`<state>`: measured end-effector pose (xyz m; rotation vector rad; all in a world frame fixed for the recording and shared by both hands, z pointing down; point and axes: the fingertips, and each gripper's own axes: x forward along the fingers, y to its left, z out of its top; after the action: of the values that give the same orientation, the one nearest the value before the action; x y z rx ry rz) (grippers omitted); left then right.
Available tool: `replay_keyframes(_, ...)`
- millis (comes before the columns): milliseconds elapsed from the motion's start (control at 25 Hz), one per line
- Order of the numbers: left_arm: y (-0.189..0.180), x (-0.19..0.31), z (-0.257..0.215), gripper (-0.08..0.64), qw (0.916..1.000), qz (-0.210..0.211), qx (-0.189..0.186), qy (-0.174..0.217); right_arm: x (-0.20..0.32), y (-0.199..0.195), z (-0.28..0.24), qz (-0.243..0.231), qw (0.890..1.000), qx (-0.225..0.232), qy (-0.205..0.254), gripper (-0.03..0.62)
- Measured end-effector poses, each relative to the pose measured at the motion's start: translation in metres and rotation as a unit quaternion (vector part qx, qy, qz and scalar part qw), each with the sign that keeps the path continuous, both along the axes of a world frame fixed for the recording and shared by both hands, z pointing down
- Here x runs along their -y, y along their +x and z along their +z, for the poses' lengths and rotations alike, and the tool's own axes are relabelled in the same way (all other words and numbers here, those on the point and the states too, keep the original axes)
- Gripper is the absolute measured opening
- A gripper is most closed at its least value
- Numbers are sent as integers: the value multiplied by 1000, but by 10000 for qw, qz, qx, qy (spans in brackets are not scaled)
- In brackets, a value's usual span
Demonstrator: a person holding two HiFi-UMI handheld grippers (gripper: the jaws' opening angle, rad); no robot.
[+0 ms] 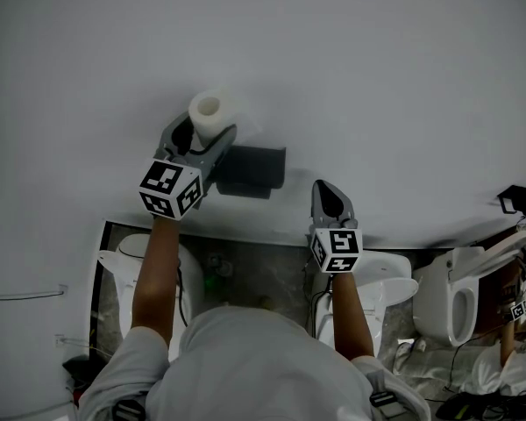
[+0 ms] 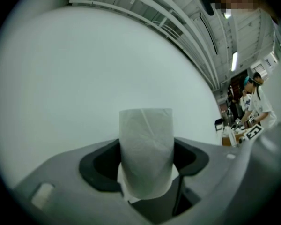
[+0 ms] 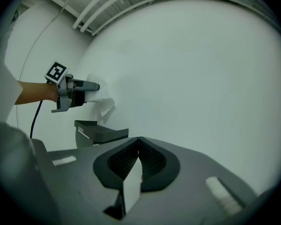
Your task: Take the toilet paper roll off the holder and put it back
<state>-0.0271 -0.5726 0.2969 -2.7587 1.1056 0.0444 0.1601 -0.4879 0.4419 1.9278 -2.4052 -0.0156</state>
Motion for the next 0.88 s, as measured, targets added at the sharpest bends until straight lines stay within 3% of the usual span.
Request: replay_keyframes(880, 12, 12, 72, 316, 9983, 105, 210, -538, 9, 4, 8, 75, 9999, -31, -134, -2)
